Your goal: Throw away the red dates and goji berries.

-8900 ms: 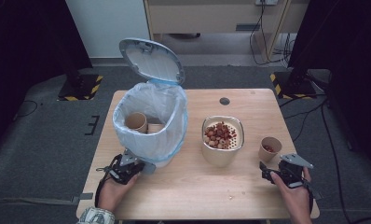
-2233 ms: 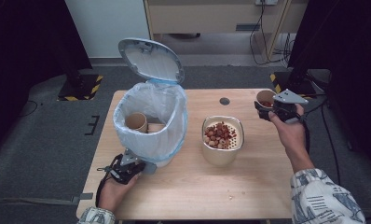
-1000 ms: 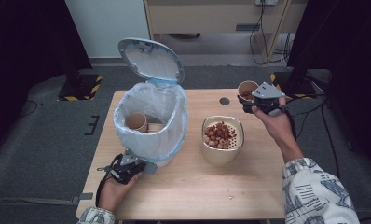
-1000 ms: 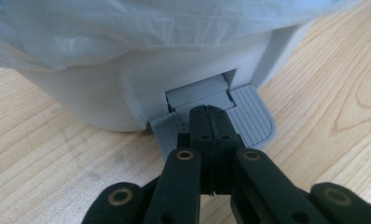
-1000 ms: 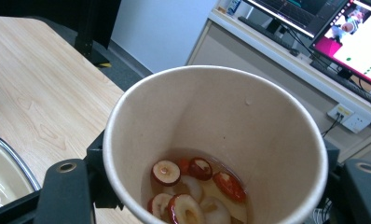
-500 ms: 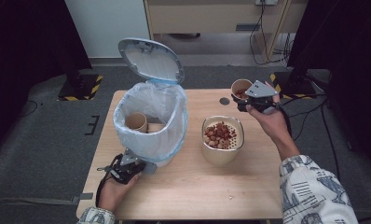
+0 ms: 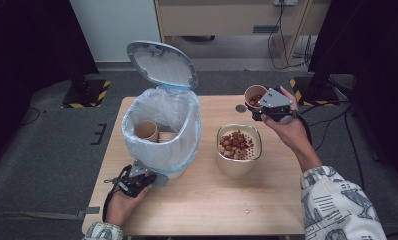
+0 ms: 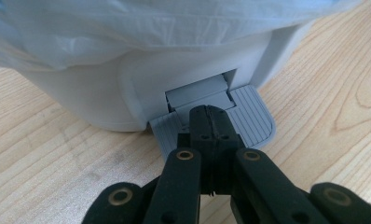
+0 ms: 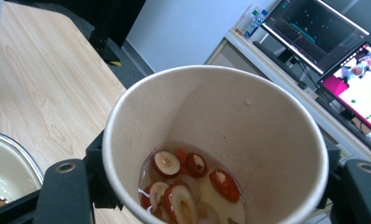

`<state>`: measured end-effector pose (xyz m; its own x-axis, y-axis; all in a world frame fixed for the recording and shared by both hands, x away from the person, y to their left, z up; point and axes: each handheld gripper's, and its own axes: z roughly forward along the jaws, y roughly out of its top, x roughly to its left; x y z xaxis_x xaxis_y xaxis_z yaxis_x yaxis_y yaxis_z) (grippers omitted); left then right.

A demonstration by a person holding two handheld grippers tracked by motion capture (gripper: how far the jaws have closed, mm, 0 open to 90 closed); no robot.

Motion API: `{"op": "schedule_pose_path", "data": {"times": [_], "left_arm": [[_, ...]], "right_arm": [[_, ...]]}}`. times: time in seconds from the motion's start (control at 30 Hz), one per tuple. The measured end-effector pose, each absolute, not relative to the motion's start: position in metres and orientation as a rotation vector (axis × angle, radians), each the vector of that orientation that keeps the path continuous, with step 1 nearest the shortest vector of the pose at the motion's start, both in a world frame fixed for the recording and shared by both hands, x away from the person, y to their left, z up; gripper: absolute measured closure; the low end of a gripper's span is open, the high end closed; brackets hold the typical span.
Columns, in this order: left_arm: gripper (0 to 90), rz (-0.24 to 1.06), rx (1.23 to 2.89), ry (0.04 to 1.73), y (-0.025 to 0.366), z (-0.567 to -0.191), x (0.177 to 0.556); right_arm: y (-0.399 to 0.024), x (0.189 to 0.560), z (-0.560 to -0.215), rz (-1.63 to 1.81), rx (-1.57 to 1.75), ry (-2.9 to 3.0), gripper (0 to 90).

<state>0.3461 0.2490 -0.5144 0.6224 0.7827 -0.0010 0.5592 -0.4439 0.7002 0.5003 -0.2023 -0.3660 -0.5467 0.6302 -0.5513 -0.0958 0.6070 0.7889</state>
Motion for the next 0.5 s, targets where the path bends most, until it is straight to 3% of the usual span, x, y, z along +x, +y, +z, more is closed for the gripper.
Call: {"op": "schedule_pose_path", "data": {"times": [0.5], "left_arm": [[90.0, 0.428, 2.171, 1.048, 0.2487, -0.5142, 0.3461]], "right_arm": [[-0.2004, 0.4923, -0.3652, 0.963, 0.35, 1.924, 28.0]]}}
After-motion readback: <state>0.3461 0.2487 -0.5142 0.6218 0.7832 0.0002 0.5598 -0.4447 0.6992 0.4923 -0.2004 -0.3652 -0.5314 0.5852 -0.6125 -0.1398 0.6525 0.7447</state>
